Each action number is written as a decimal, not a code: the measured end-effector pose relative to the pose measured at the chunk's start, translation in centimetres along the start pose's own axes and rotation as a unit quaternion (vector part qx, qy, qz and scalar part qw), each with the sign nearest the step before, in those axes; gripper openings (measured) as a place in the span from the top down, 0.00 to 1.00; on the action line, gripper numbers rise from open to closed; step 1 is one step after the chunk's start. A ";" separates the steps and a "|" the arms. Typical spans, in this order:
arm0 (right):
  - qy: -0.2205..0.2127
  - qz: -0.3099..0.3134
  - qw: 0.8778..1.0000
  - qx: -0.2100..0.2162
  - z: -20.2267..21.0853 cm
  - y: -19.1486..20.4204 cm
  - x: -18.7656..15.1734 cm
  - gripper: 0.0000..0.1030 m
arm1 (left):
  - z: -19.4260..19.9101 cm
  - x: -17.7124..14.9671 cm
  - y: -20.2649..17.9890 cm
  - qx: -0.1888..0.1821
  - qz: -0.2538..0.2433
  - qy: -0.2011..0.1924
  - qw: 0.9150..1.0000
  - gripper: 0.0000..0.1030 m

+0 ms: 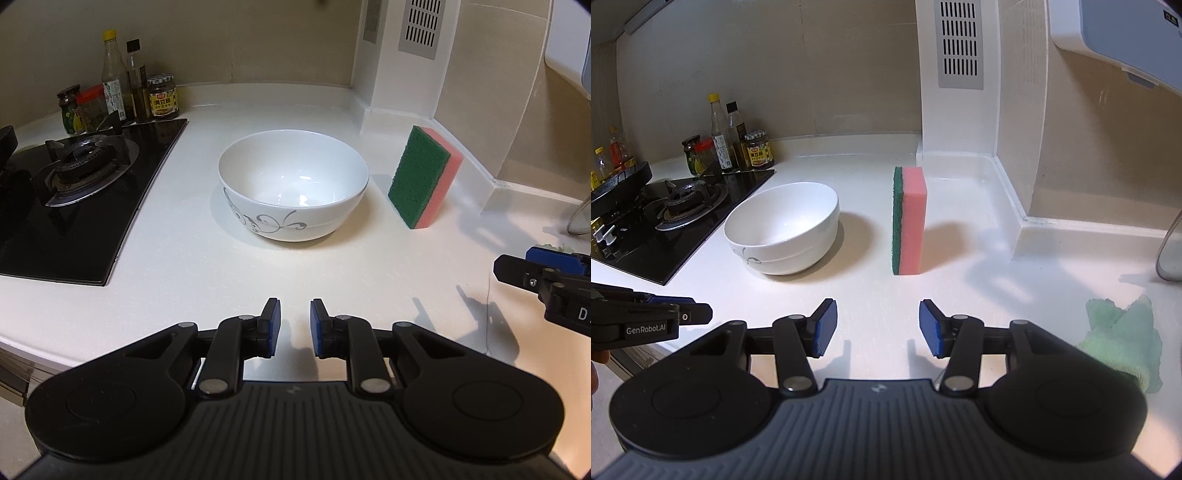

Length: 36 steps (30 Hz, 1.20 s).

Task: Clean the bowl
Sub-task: 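Move the right gripper toward the pink-and-green sponge, then grasp the pink-and-green sponge with the right gripper and lift it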

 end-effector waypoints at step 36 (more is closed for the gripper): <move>0.145 0.017 0.989 0.026 -12.7 -4.0 12.7 0.52 | -5.0 7.3 3.5 -0.042 -0.010 0.003 0.999 0.79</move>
Point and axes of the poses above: each gripper's, at about its wrist camera, not at the fingertips, and z roughly against the way its jaws point, y to its left, x to its top, the point moved 9 cm from there along -z, roughly the way its jaws point, and after that the axes turned 5 degrees about z, right-handed, at the moved point
